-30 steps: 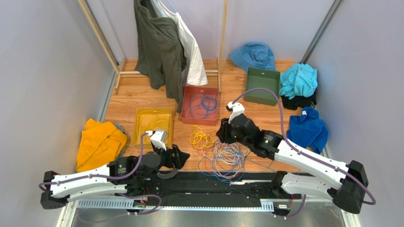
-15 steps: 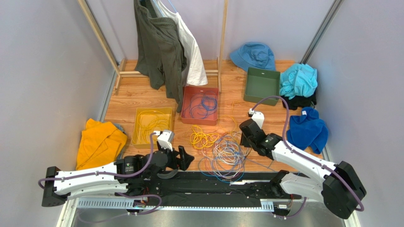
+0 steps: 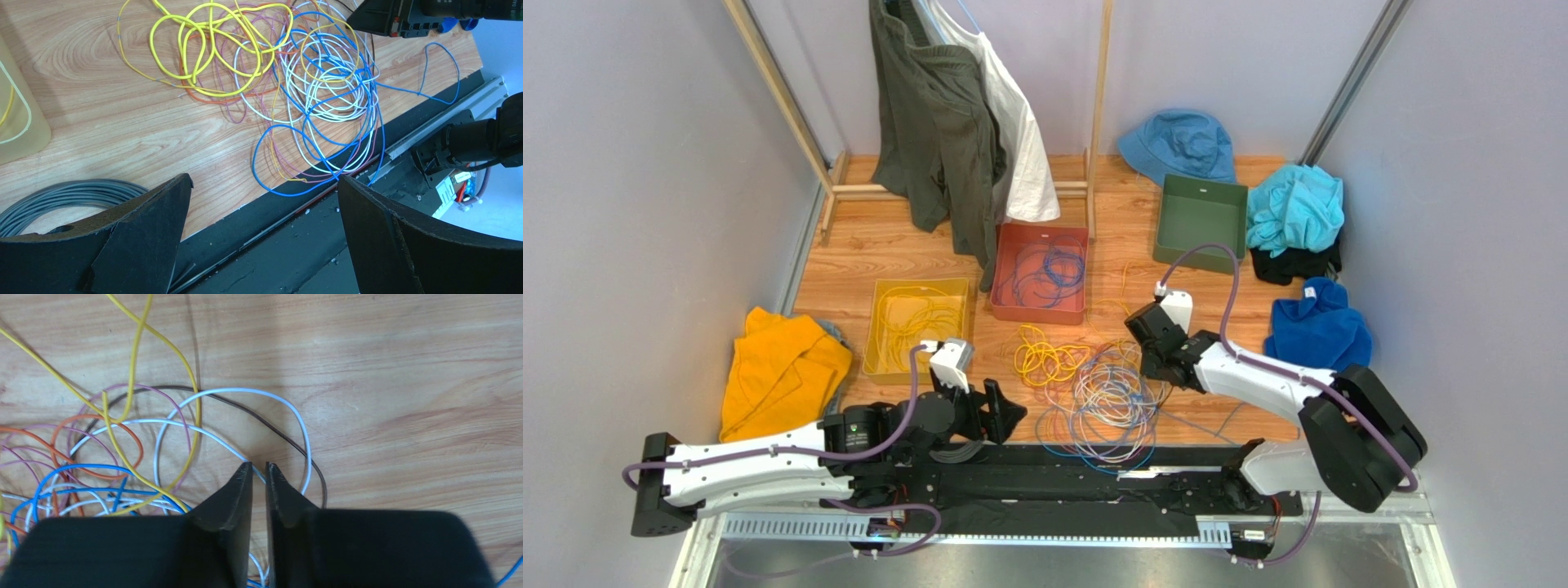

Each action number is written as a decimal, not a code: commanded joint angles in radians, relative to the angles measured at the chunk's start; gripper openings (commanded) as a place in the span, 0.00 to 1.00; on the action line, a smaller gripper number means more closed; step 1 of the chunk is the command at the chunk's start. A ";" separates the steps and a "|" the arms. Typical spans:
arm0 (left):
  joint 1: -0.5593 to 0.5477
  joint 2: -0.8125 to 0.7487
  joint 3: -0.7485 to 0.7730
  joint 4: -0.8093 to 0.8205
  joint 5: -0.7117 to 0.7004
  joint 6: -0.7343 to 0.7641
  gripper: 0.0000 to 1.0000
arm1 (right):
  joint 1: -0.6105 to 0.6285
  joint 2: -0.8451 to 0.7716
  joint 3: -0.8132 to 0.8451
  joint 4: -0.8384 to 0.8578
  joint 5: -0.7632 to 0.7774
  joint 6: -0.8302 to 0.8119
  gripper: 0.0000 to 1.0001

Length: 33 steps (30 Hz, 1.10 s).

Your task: Untangle the cables

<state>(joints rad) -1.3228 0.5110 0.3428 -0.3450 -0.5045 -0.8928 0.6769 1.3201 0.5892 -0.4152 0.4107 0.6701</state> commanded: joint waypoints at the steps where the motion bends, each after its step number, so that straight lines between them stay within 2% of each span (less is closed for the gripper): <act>1: -0.006 -0.012 -0.007 0.032 0.004 -0.012 0.98 | -0.005 0.041 0.041 0.012 0.005 0.039 0.07; 2: -0.006 -0.015 -0.007 0.026 0.006 -0.012 0.98 | -0.005 0.038 0.040 0.015 -0.004 0.040 0.00; 5: -0.006 -0.026 -0.005 0.012 0.003 -0.014 0.98 | -0.002 -0.016 0.037 -0.003 -0.013 0.039 0.00; 10: -0.006 -0.060 -0.005 0.000 -0.017 -0.005 0.98 | 0.053 -0.299 0.061 -0.075 0.011 0.002 0.00; 12: -0.006 -0.065 -0.002 0.001 -0.025 0.002 0.98 | 0.101 -0.434 0.116 -0.108 0.042 -0.013 0.00; 15: -0.006 -0.077 -0.001 0.009 -0.045 0.014 0.98 | 0.131 -0.548 0.238 -0.163 0.014 -0.053 0.00; 20: -0.006 -0.120 0.002 0.046 -0.118 0.044 0.99 | 0.138 -0.568 0.498 -0.276 -0.073 -0.133 0.00; 22: -0.006 -0.169 0.001 0.087 -0.129 0.106 0.99 | 0.138 -0.550 0.620 -0.313 -0.095 -0.159 0.00; 24: -0.006 -0.219 0.002 0.115 -0.118 0.181 0.99 | 0.138 -0.518 0.675 -0.345 -0.124 -0.191 0.00; 25: -0.006 -0.233 0.001 0.147 -0.102 0.205 0.99 | 0.139 -0.509 0.696 -0.379 -0.131 -0.201 0.03; 28: -0.006 -0.224 -0.002 0.227 -0.031 0.294 0.99 | 0.138 -0.510 0.634 -0.370 -0.165 -0.205 0.21; 32: -0.006 0.004 0.065 0.236 0.058 0.312 0.99 | 0.138 -0.602 0.409 -0.278 -0.180 -0.141 0.25; 33: -0.006 0.132 0.094 0.242 0.082 0.308 0.99 | 0.138 -0.614 0.381 -0.246 -0.185 -0.120 0.25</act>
<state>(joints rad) -1.3228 0.3882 0.3592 -0.1692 -0.5335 -0.6514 0.8097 0.7540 1.1114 -0.6830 0.2733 0.5106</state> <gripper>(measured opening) 0.990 0.244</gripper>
